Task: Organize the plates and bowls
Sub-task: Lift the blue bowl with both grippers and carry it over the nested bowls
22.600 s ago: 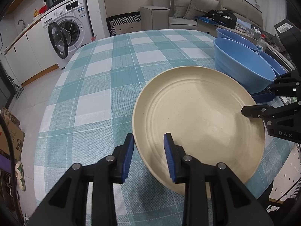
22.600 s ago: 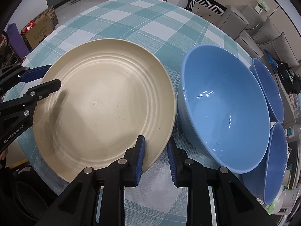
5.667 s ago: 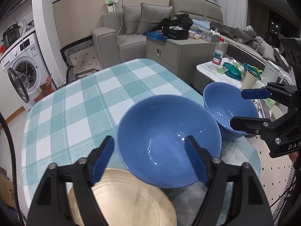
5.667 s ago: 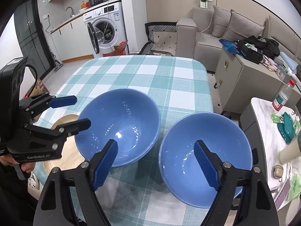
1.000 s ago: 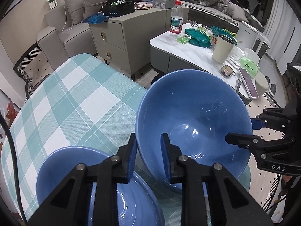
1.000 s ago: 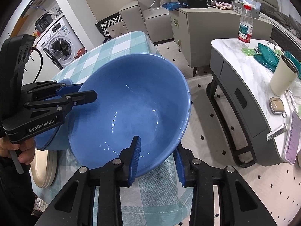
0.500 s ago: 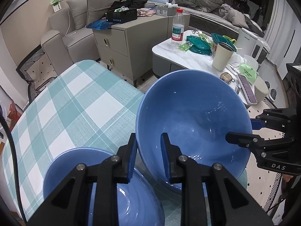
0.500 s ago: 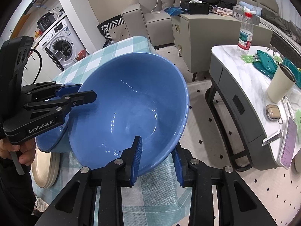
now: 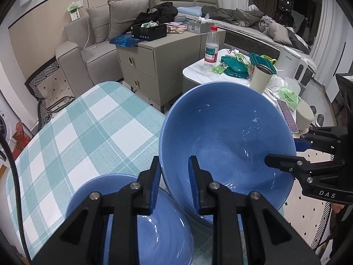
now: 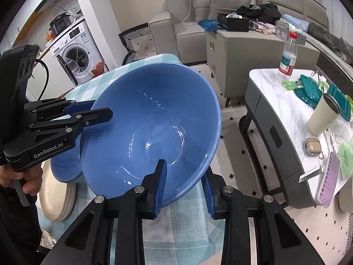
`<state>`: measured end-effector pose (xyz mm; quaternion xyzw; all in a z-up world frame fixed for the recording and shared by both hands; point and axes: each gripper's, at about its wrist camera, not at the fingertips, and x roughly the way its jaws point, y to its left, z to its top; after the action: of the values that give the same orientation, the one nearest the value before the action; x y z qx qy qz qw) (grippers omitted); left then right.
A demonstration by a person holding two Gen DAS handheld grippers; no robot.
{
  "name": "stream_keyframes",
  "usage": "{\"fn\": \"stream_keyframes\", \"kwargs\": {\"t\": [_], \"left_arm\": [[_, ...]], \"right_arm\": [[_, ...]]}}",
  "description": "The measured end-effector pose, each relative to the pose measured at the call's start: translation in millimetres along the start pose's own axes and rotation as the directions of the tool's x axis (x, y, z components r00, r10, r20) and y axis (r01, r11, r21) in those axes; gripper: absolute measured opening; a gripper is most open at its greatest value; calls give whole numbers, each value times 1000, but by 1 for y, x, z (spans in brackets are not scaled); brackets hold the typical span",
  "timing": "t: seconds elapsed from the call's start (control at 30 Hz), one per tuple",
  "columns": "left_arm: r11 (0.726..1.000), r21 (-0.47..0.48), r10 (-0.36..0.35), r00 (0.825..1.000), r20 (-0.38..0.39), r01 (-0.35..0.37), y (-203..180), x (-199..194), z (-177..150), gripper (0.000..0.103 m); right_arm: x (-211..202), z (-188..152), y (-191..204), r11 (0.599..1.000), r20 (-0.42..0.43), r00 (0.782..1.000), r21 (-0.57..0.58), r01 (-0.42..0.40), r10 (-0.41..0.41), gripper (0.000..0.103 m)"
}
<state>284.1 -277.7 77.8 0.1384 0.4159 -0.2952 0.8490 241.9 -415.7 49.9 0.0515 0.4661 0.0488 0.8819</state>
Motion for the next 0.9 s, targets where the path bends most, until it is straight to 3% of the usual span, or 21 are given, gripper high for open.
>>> {"fn": "stream_keyframes", "kwargs": {"t": [0.9], "left_arm": [[986, -135, 116, 988, 99, -102, 60, -72, -28, 23]], "right_arm": [[-20, 38, 87, 984, 40, 997, -169, -63, 71, 31]]}}
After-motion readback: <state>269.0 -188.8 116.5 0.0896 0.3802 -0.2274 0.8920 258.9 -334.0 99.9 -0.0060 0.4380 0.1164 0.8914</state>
